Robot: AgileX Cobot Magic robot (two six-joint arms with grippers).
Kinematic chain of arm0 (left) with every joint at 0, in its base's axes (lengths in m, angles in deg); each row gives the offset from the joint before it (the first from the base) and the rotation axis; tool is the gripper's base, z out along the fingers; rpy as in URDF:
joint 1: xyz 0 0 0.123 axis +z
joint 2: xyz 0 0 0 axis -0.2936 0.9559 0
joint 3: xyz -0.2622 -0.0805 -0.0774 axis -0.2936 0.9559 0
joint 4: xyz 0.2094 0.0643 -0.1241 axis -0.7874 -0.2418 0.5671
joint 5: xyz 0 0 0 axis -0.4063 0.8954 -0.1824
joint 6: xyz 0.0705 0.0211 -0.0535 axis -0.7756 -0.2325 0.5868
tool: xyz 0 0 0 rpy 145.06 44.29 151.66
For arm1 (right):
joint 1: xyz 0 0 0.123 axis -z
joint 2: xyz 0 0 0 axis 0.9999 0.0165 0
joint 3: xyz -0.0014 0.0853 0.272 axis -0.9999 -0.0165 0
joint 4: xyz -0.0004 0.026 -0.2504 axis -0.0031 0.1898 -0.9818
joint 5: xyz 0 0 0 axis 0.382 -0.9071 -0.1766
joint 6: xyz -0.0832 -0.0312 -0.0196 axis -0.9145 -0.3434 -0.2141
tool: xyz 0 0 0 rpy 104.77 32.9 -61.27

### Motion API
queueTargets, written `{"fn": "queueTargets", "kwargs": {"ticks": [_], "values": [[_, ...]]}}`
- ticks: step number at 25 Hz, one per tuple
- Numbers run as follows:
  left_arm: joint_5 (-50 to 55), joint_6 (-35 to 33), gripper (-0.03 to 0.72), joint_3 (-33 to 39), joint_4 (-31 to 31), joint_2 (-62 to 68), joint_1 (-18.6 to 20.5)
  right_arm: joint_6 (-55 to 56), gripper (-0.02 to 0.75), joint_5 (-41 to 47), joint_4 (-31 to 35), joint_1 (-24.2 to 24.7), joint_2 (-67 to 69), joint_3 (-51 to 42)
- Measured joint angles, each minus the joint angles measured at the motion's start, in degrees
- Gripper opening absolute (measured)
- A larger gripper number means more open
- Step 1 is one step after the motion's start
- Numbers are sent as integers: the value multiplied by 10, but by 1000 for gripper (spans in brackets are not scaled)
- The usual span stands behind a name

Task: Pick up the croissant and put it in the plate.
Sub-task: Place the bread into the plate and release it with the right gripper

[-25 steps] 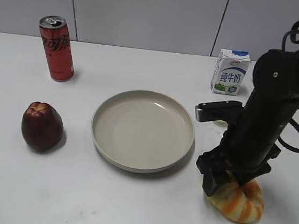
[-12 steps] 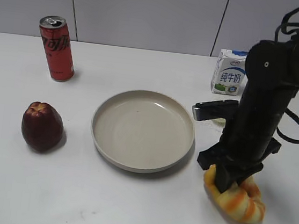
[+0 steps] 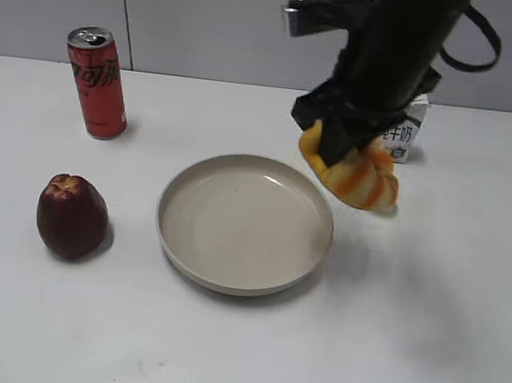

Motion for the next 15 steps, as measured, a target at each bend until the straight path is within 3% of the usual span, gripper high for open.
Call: {"fn": "queueTargets", "kwargs": {"ticks": [7, 12, 15], "values": [[0, 0, 233, 0, 0, 0, 0, -6, 146, 19, -37, -65, 134, 146], [0, 0, 233, 0, 0, 0, 0, -7, 151, 18, -25, -74, 207, 184], [0, 0, 233, 0, 0, 0, 0, -18, 294, 16, -4, -73, 233, 184]]}}
